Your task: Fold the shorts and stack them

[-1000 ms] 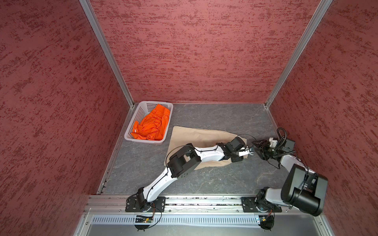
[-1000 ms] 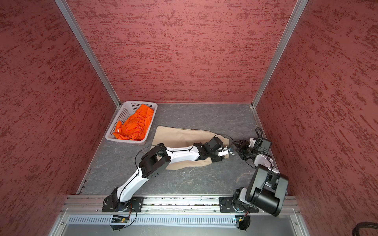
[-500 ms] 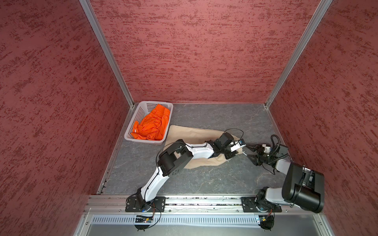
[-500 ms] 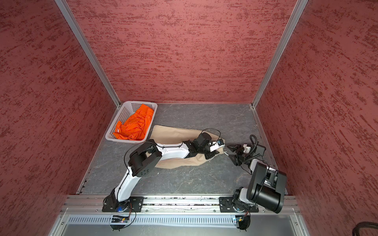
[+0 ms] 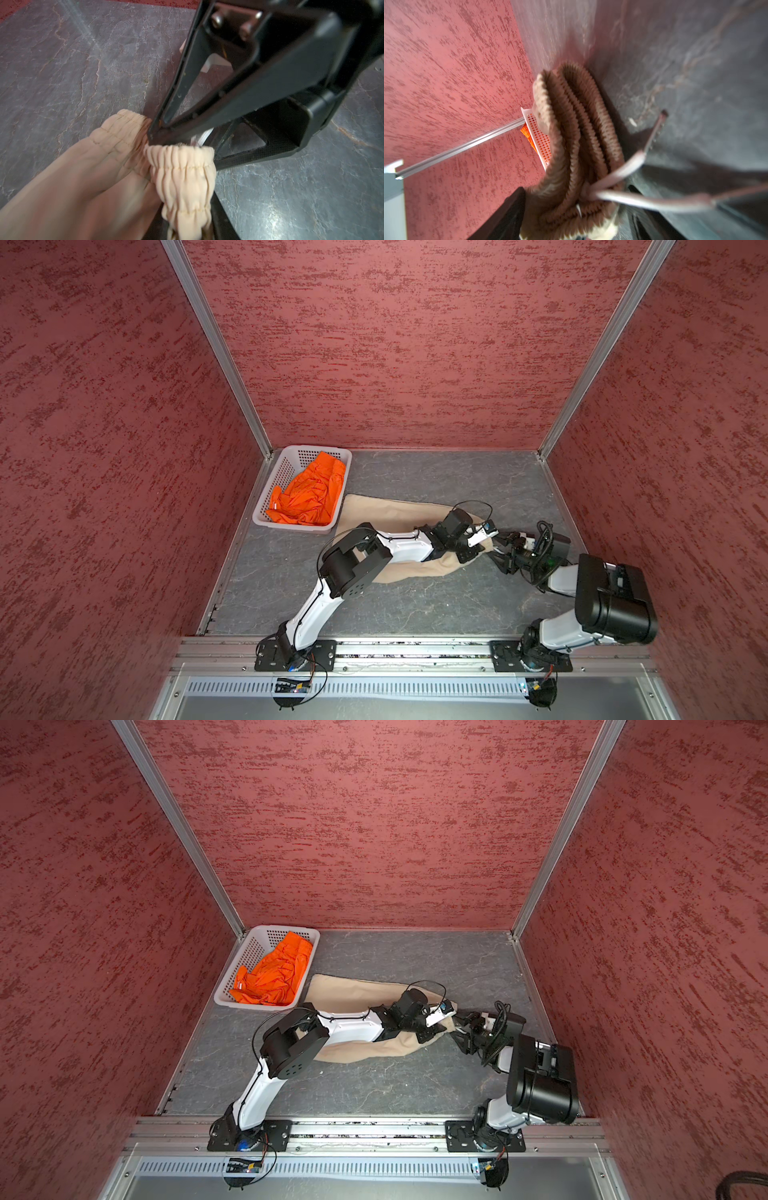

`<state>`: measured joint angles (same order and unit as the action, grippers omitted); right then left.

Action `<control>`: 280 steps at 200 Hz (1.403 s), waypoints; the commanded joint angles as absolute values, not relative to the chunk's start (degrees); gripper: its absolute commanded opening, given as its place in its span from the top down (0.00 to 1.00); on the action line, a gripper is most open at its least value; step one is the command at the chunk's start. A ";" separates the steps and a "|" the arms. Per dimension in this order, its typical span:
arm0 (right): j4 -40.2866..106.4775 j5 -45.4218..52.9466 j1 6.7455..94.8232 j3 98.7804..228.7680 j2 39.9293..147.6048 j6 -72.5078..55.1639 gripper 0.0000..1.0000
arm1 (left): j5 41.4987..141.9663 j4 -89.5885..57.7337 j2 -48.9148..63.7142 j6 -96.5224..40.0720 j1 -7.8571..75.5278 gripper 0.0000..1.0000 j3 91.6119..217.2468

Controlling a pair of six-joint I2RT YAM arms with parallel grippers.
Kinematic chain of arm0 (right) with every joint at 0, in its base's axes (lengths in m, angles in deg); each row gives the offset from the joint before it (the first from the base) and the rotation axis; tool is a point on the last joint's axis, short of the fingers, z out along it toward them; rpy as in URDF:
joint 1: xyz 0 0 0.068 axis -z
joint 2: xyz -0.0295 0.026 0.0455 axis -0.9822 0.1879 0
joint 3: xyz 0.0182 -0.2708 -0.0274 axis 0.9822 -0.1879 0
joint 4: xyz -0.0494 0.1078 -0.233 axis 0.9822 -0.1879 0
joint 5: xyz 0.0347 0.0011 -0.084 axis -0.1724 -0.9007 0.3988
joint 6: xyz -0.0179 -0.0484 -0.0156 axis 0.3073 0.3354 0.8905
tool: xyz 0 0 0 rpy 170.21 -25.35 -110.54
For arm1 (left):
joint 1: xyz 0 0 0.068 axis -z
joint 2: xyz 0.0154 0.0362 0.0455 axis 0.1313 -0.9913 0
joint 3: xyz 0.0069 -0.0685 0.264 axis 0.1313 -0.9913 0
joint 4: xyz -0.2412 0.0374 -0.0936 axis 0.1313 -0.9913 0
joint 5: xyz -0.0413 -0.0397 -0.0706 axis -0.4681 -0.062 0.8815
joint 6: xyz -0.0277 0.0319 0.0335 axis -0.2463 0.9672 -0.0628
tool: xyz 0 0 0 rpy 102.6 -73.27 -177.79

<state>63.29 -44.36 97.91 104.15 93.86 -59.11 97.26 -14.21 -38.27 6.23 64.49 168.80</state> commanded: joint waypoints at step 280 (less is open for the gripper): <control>-21.00 -2.45 93.21 167.30 95.24 -1.19 0.85 | 86.82 -34.62 -2.54 -35.46 47.66 0.24 140.58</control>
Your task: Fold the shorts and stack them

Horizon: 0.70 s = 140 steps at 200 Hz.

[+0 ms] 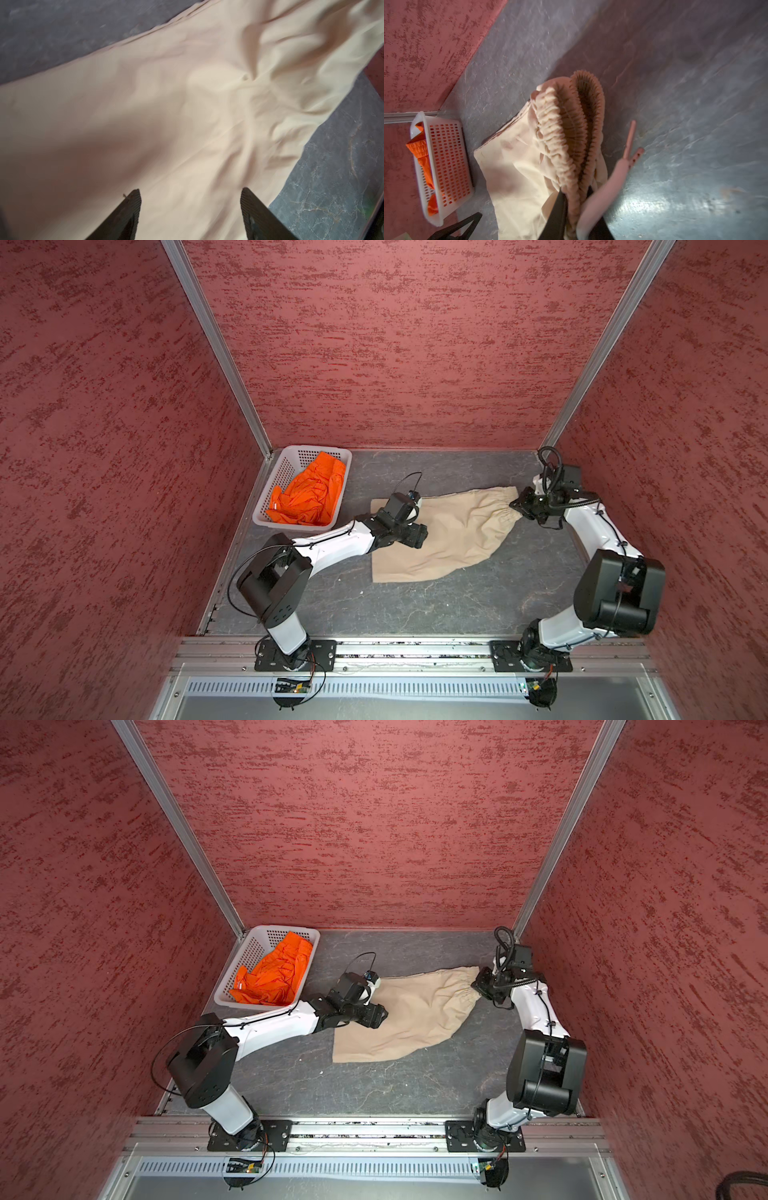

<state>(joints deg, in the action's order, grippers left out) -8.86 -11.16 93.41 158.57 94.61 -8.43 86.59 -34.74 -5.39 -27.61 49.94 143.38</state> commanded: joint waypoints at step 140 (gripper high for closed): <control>-22.38 13.48 70.75 178.12 93.17 -5.79 0.85 | 93.56 -11.98 -14.67 -45.55 47.95 0.61 131.18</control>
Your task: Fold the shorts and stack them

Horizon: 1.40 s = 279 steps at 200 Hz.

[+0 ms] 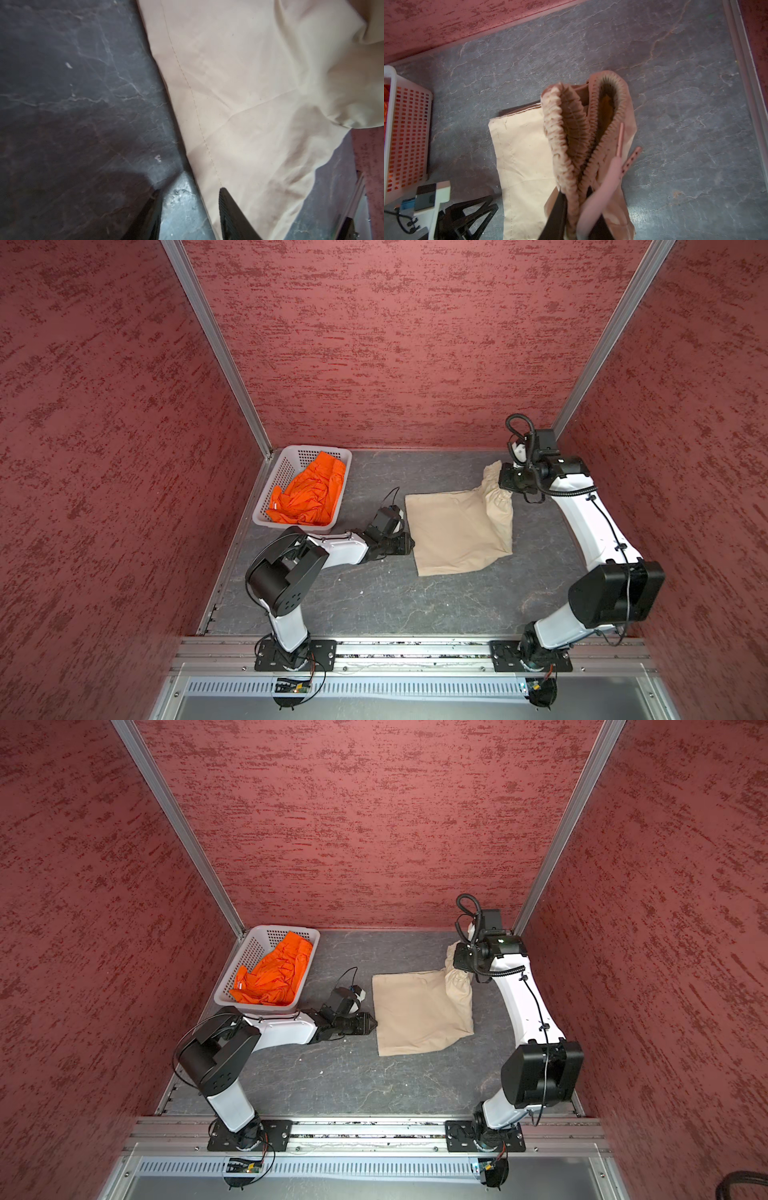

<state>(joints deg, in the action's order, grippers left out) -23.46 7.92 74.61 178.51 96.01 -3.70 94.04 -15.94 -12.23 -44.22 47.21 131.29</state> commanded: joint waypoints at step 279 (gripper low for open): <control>-8.53 19.06 37.85 168.43 102.81 -23.31 0.37 | 83.15 -27.33 18.96 -46.58 41.61 0.46 117.00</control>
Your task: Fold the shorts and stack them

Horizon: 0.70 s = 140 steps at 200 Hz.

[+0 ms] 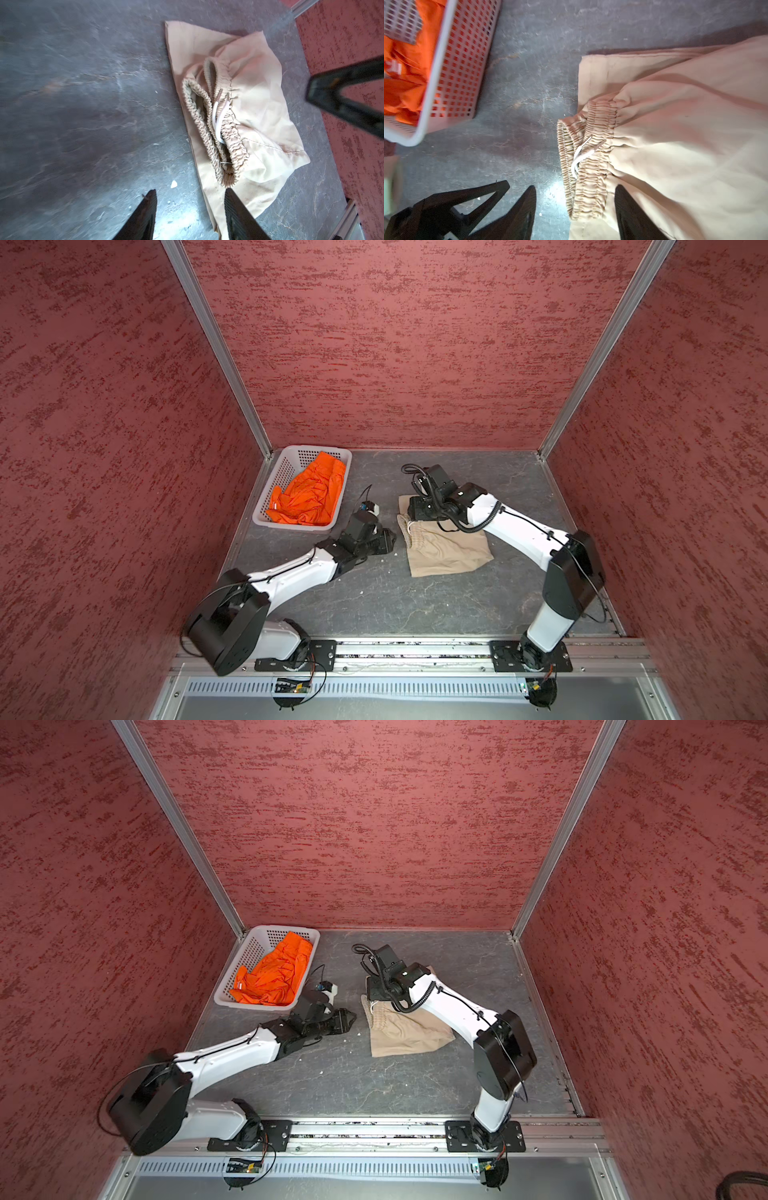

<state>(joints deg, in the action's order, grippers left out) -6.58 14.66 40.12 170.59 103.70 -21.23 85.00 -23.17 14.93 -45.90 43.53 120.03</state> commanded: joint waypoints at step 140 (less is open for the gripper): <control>-6.70 24.96 38.98 168.22 124.68 -18.41 0.36 | 83.35 -27.85 22.01 -45.87 38.09 0.46 115.50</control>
<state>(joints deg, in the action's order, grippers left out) -5.56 20.80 35.99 167.88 121.64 -20.40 83.71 -27.46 22.58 -46.75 38.68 114.77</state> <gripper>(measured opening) 0.646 0.542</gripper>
